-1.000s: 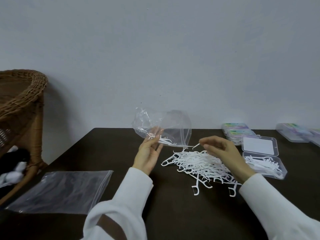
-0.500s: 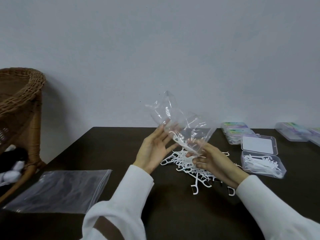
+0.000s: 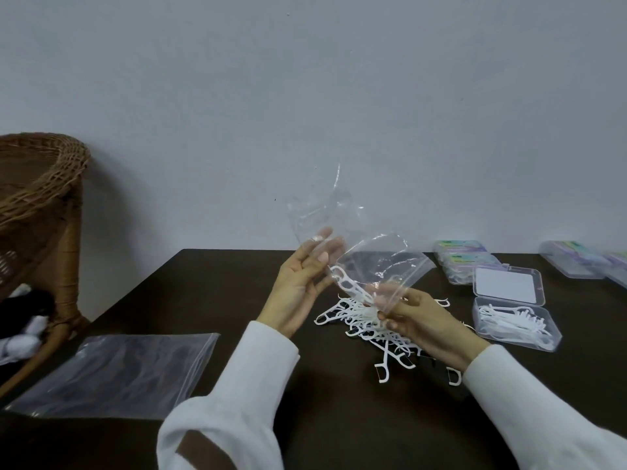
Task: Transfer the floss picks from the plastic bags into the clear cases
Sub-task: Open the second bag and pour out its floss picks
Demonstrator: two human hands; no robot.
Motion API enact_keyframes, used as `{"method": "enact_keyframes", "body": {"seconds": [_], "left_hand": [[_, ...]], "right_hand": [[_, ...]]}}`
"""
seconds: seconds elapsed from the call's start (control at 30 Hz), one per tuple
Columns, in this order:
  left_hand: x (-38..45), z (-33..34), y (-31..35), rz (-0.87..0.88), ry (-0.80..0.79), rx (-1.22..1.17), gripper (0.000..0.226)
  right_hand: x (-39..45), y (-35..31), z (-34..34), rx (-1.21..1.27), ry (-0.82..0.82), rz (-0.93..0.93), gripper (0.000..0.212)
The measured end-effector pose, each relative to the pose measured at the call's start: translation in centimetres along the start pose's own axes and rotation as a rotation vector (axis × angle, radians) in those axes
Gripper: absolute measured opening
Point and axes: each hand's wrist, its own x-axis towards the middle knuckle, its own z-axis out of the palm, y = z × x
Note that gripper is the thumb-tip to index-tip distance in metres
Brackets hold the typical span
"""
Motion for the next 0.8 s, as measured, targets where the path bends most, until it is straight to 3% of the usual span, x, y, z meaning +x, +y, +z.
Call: {"method": "enact_keyframes", "body": {"seconds": [0.13,0.2,0.3,0.47,0.6,0.8], "left_hand": [[0.1,0.3,-0.5,-0.021,-0.032,0.004,0.037],[0.1,0.3,-0.6,-0.01,-0.027,-0.028,0.037],[0.2,0.1,-0.5,0.011,-0.007,-0.075,0.04],[0.3,-0.6,-0.2,0.059,0.047,-0.099,0.035],[0.6,-1.8,0.4,0.1,0.122,-0.177,0.034],[0.5,-2.9,0.9,0.136,0.19,-0.271,0.034]], "right_hand": [[-0.3,0.0,-0.2,-0.197,0.013,-0.012,0.029],[-0.3,0.0,-0.4,-0.246,0.004,-0.009,0.019],[0.0,0.0,-0.7,-0.24,0.019,-0.018,0.008],[0.2,-0.1,-1.5,-0.122,0.047,-0.044,0.022],[0.4,-0.3,-2.2,-0.053,0.122,-0.083,0.02],[0.4,-0.9,-3.2,-0.268,0.233,-0.139,0.009]]}}
